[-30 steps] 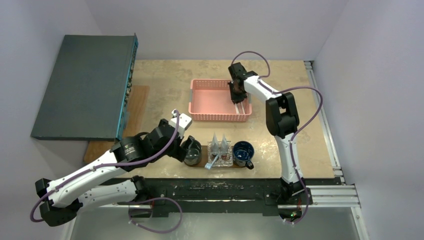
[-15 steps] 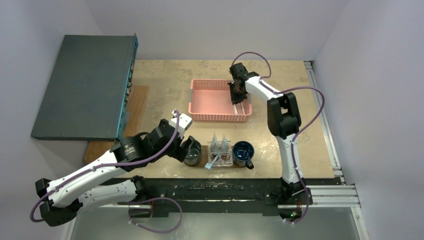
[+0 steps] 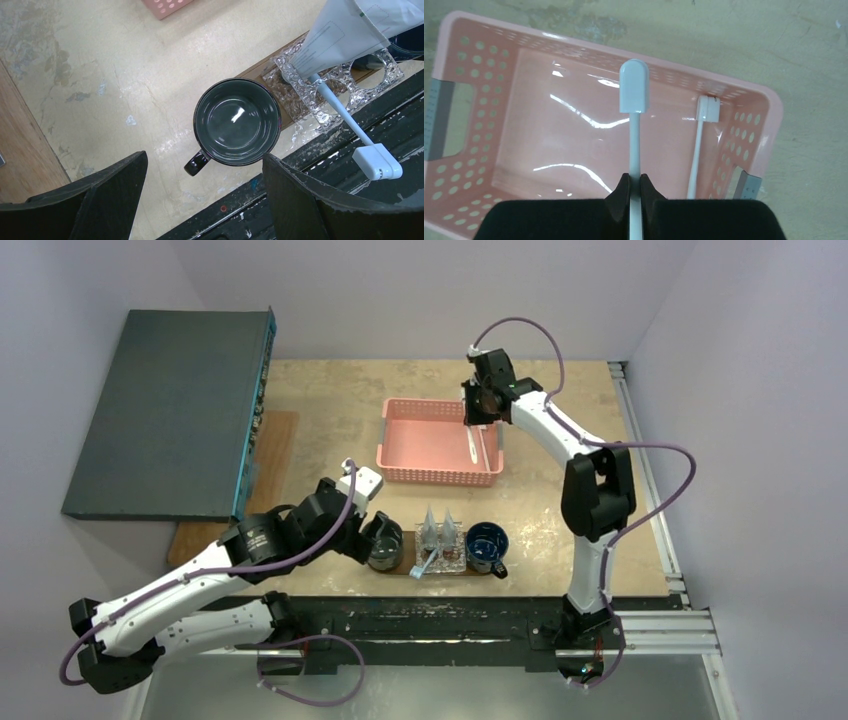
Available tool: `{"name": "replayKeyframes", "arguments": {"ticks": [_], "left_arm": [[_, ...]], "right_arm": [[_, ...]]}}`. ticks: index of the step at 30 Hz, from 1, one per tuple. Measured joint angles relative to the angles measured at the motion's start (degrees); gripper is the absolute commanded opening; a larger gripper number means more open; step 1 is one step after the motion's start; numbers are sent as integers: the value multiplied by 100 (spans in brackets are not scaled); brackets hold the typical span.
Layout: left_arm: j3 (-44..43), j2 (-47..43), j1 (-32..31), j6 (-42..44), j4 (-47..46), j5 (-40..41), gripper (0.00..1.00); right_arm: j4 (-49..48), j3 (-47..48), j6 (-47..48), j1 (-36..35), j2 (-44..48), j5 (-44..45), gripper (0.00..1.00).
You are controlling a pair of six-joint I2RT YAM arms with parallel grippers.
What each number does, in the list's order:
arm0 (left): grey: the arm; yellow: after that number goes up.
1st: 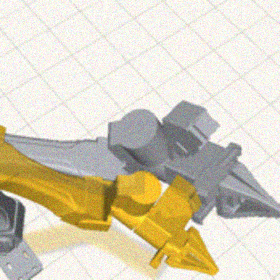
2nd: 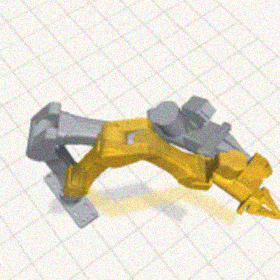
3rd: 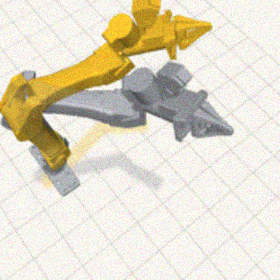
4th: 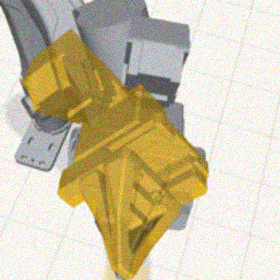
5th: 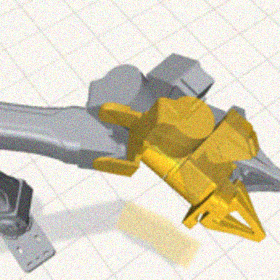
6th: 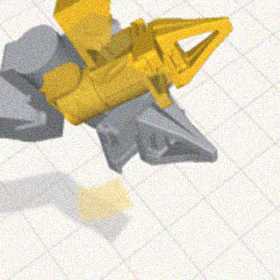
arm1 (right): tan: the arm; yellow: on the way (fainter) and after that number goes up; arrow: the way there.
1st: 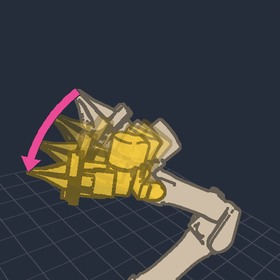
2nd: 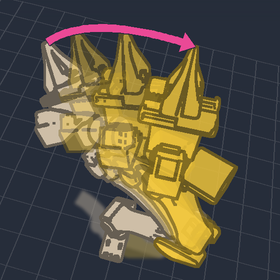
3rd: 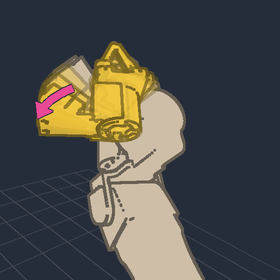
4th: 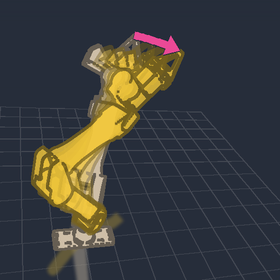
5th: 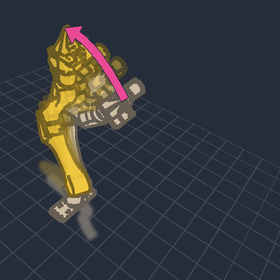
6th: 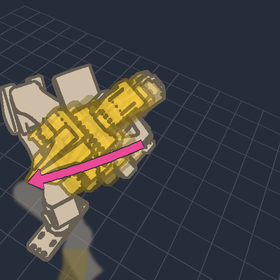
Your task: Prepare toiletry sets of a toothbrush and toothpaste on the tray
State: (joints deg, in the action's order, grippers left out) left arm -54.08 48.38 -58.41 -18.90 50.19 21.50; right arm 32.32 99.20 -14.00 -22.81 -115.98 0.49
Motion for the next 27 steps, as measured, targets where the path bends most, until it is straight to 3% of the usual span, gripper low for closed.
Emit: {"name": "replayKeyframes", "arguments": {"ticks": [8, 16, 27], "left_arm": [[-61, 2, 17, -52, -52, -33, 84], [-649, 256, 17, -61, -304, -284, 86], [-1023, 380, 44, -199, -752, -1025, 89]], "right_arm": [[-376, -529, -50, -20, 925, -203, 0], [-656, -1047, -245, -120, 2039, -678, 0], [-1528, -2000, -920, -153, 3515, -2297, 0]]}}
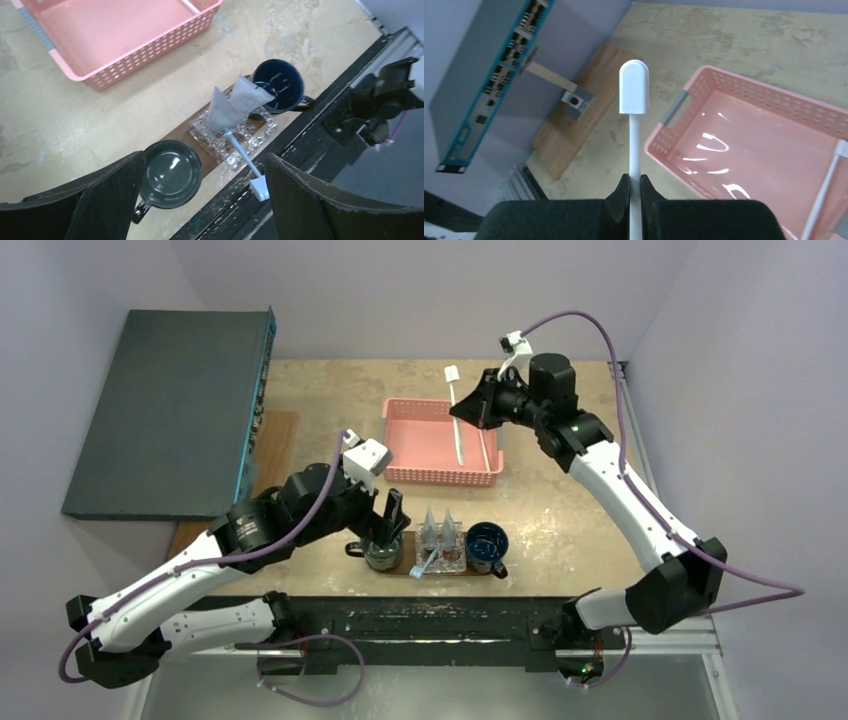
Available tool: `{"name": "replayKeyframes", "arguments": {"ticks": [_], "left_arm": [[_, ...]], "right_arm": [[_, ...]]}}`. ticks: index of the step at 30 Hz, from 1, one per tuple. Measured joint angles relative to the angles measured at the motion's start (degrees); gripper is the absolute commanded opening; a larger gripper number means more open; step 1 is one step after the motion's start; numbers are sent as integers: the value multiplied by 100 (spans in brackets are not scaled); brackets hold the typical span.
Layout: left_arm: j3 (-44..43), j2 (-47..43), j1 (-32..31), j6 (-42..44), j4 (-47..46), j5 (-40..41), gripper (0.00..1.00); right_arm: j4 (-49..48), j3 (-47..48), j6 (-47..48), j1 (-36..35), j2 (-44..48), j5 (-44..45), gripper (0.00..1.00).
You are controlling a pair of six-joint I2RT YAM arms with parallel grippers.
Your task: Prepare toiletry sets of a toothbrush and toothpaste on the tray
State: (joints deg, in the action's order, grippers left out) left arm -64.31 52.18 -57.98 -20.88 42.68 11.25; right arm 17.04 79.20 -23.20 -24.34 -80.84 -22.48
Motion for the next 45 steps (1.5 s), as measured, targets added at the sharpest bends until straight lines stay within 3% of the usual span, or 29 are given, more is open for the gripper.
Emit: {"name": "replayKeyframes", "arguments": {"ticks": [15, 22, 33, 45], "left_arm": [[109, -326, 837, -763, -1475, -2221, 89], [479, -374, 1165, -1394, -2415, -3213, 89], [1049, -710, 1399, -2297, -3633, -4120, 86], [1272, -719, 1410, -2868, -4527, -4688, 72]], "right_arm": [[-2238, -1467, -1574, -275, 1093, -1891, 0], [-3842, -2035, -2577, -909, 1423, -1974, 0], [-5908, -2452, -3976, -1266, 1521, -1897, 0], [-6435, -2457, -4299, -1709, 1484, -1473, 0]]}}
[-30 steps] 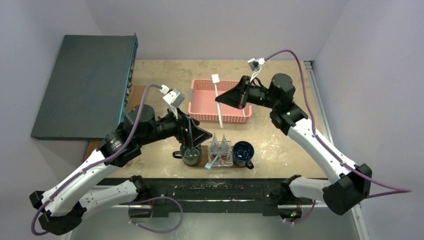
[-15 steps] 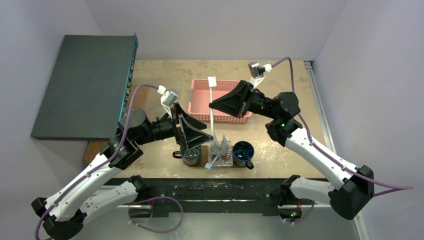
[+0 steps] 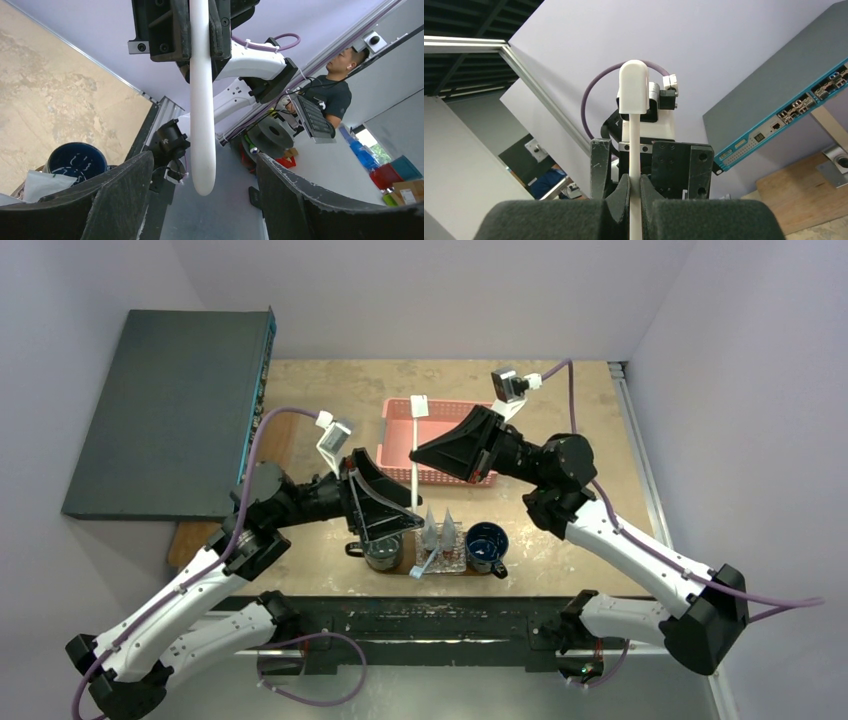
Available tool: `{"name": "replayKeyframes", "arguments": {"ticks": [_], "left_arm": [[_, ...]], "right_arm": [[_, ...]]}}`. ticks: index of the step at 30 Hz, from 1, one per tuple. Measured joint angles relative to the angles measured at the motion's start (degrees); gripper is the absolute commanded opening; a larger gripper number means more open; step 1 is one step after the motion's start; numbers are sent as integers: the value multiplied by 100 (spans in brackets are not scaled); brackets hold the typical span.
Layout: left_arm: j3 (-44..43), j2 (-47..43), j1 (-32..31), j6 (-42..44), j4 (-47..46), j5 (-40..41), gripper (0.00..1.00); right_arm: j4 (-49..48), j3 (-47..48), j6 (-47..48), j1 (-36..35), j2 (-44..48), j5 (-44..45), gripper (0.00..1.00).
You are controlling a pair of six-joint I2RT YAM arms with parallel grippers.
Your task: Prepare toiletry sets of a toothbrush and toothpaste on the tray
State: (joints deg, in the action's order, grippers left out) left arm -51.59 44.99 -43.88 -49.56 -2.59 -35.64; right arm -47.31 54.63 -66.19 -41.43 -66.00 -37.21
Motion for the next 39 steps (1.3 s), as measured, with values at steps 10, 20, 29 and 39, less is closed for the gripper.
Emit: {"name": "replayKeyframes", "arguments": {"ticks": [10, 20, 29, 39], "left_arm": [[76, -22, 0, -90, -114, -127, 47], [127, -118, 7, -83, -61, -146, 4], [164, -190, 26, -74, 120, -142, 0], [168, -496, 26, 188, 675, -146, 0]], "right_arm": [[264, 70, 157, -227, -4, 437, 0], [490, 96, 345, -361, 9, 669, 0], [1021, 149, 776, -433, 186, 780, 25], [2387, 662, 1790, -437, 254, 748, 55]]}}
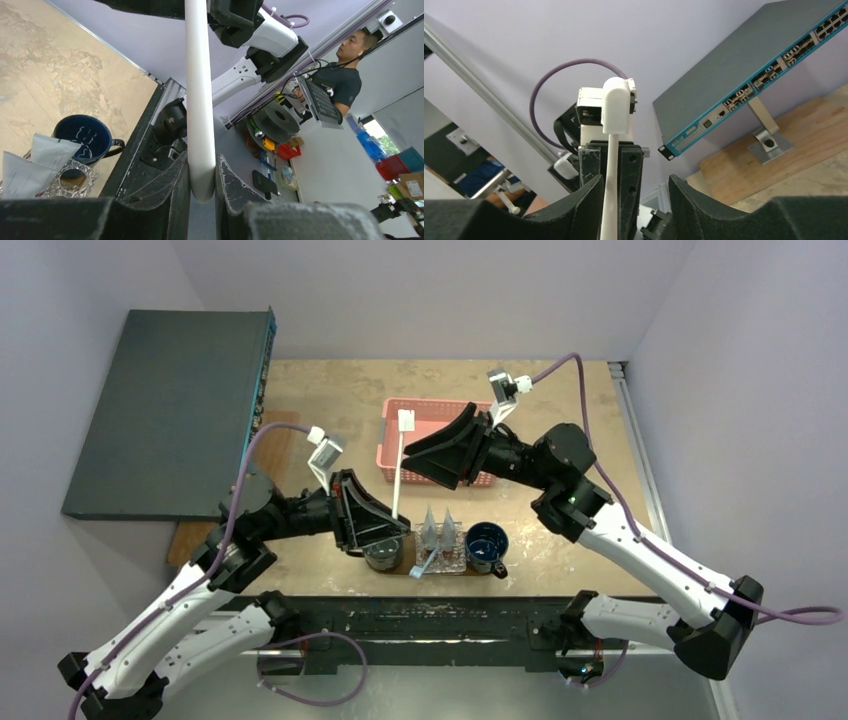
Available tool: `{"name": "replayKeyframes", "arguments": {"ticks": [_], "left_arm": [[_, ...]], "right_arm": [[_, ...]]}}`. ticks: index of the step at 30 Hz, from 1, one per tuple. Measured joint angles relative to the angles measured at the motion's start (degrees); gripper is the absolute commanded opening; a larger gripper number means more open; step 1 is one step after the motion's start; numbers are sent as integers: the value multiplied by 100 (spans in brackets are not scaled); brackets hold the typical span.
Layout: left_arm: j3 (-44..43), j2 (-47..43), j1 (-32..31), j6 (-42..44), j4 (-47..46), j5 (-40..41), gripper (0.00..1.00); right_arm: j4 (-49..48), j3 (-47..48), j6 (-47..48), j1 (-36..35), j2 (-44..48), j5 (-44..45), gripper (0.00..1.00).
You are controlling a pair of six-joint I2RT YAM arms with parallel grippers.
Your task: Prepare toiletry sets of a toothbrush and toothpaste on the tray
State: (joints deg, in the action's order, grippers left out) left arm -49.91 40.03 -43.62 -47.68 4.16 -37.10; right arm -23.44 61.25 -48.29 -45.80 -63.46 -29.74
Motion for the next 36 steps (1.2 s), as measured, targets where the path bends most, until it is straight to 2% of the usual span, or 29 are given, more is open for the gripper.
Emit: {"name": "replayKeyframes", "arguments": {"ticks": [17, 36], "left_arm": [[-11, -570, 0, 1115, 1878, -358, 0], [-369, -575, 0, 2306, 3834, -1303, 0]], "right_arm": [[2402, 1027, 1786, 0, 153, -1084, 60], [3827, 1434, 2579, 0, -109, -2275, 63]]}}
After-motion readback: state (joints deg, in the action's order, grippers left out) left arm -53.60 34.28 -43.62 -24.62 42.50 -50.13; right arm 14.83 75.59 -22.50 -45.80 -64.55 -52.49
